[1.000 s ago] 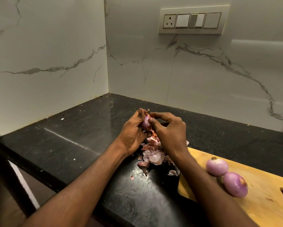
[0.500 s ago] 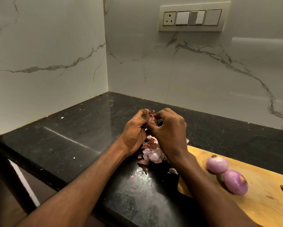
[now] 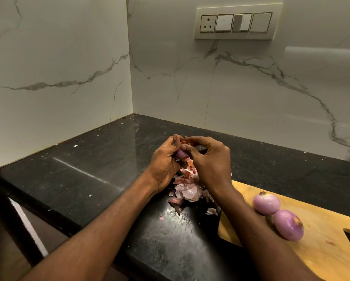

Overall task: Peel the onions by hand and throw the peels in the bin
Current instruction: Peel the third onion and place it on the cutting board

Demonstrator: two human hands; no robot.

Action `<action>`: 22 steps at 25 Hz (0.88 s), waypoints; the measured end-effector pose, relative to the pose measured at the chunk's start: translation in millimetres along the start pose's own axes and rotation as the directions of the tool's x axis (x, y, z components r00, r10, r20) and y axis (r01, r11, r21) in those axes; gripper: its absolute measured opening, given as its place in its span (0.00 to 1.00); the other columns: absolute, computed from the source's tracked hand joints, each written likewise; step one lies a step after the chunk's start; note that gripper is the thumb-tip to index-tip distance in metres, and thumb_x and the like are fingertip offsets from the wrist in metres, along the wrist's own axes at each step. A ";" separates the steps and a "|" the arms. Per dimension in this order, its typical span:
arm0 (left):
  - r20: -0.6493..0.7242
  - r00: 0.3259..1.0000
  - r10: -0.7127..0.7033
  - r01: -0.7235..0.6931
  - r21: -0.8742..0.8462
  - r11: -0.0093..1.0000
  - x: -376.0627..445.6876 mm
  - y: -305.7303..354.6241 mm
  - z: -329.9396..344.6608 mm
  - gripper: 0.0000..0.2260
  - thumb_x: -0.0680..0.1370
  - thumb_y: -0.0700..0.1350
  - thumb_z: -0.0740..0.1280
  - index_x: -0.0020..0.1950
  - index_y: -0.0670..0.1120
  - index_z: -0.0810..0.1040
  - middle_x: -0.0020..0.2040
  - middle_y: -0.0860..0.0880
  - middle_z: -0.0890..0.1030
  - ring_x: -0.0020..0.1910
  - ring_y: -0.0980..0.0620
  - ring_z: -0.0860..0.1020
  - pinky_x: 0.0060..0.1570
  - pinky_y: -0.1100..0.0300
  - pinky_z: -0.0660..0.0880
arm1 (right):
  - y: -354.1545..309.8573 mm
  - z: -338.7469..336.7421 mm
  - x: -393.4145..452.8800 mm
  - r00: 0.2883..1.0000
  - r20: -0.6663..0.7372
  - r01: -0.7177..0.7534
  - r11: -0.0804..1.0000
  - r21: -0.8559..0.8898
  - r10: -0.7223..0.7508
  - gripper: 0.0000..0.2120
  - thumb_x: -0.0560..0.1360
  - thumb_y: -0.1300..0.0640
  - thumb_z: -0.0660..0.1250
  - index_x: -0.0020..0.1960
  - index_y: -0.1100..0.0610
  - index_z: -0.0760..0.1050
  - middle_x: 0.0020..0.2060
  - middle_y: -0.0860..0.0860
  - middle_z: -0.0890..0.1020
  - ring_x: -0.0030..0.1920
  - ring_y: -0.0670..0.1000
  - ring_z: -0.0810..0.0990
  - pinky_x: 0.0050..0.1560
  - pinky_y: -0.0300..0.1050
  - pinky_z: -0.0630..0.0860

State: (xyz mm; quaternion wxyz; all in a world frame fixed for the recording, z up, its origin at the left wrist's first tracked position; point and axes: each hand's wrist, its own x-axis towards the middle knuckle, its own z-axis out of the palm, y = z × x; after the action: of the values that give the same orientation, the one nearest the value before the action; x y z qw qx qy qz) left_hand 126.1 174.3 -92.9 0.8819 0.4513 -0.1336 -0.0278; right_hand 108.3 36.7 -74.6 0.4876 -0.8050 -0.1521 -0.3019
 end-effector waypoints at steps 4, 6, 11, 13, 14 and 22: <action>-0.027 1.000 -0.009 0.009 0.030 1.000 -3.5 0.3 5.4 0.10 0.80 0.49 0.64 0.54 0.43 0.77 0.45 0.47 0.79 0.43 0.55 0.78 0.51 0.54 0.77 | 0.1 6.4 -3.7 0.995 -0.092 -0.031 0.998 0.063 0.036 0.05 0.75 0.60 0.76 0.50 0.54 0.87 0.43 0.45 0.85 0.44 0.41 0.83 0.46 0.40 0.83; -0.032 0.999 0.001 0.001 0.046 0.999 -5.0 0.2 8.4 0.09 0.84 0.46 0.61 0.54 0.42 0.77 0.47 0.47 0.81 0.45 0.54 0.81 0.54 0.51 0.78 | -1.0 6.9 -4.8 0.992 -0.124 0.030 0.999 -0.017 -0.032 0.04 0.75 0.61 0.75 0.48 0.54 0.86 0.42 0.45 0.84 0.42 0.42 0.82 0.43 0.43 0.82; 0.030 1.000 0.004 -0.005 0.060 0.998 -8.3 2.7 11.7 0.04 0.82 0.38 0.65 0.56 0.42 0.75 0.48 0.45 0.82 0.46 0.53 0.82 0.50 0.55 0.83 | -9.7 7.9 -4.4 0.991 -0.069 0.088 0.958 -0.272 -0.110 0.09 0.76 0.60 0.75 0.46 0.55 0.74 0.44 0.50 0.76 0.38 0.47 0.73 0.34 0.35 0.65; 0.055 0.998 0.024 -0.029 0.082 0.996 -9.1 2.8 11.0 0.10 0.76 0.38 0.69 0.57 0.42 0.75 0.50 0.45 0.83 0.50 0.51 0.83 0.52 0.52 0.82 | -10.8 7.2 -3.5 0.995 -0.072 0.053 0.960 -0.276 -0.075 0.10 0.76 0.61 0.73 0.46 0.54 0.71 0.44 0.50 0.75 0.37 0.45 0.70 0.35 0.32 0.62; 0.062 0.998 0.028 -0.034 0.095 0.995 -9.1 2.8 11.0 0.11 0.75 0.37 0.70 0.57 0.43 0.76 0.50 0.45 0.84 0.51 0.50 0.83 0.53 0.51 0.82 | -9.8 6.9 -3.1 0.995 -0.080 0.028 0.965 -0.263 -0.051 0.11 0.76 0.63 0.72 0.46 0.53 0.70 0.45 0.50 0.74 0.37 0.43 0.69 0.36 0.32 0.63; 0.001 0.999 0.053 -0.053 0.052 0.997 -7.3 2.7 9.8 0.18 0.74 0.36 0.71 0.64 0.41 0.76 0.61 0.40 0.82 0.59 0.43 0.83 0.58 0.44 0.82 | -7.7 6.4 2.2 0.992 -0.101 -0.072 0.997 0.012 0.073 0.03 0.80 0.62 0.69 0.53 0.56 0.78 0.50 0.51 0.79 0.48 0.45 0.78 0.46 0.37 0.78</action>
State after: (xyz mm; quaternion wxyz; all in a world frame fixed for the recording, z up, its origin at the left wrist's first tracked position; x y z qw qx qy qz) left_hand 116.3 169.4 -86.8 0.8702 0.4705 -0.1459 -0.0007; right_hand 108.1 45.9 -70.1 0.5089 -0.7914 -0.0989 -0.3239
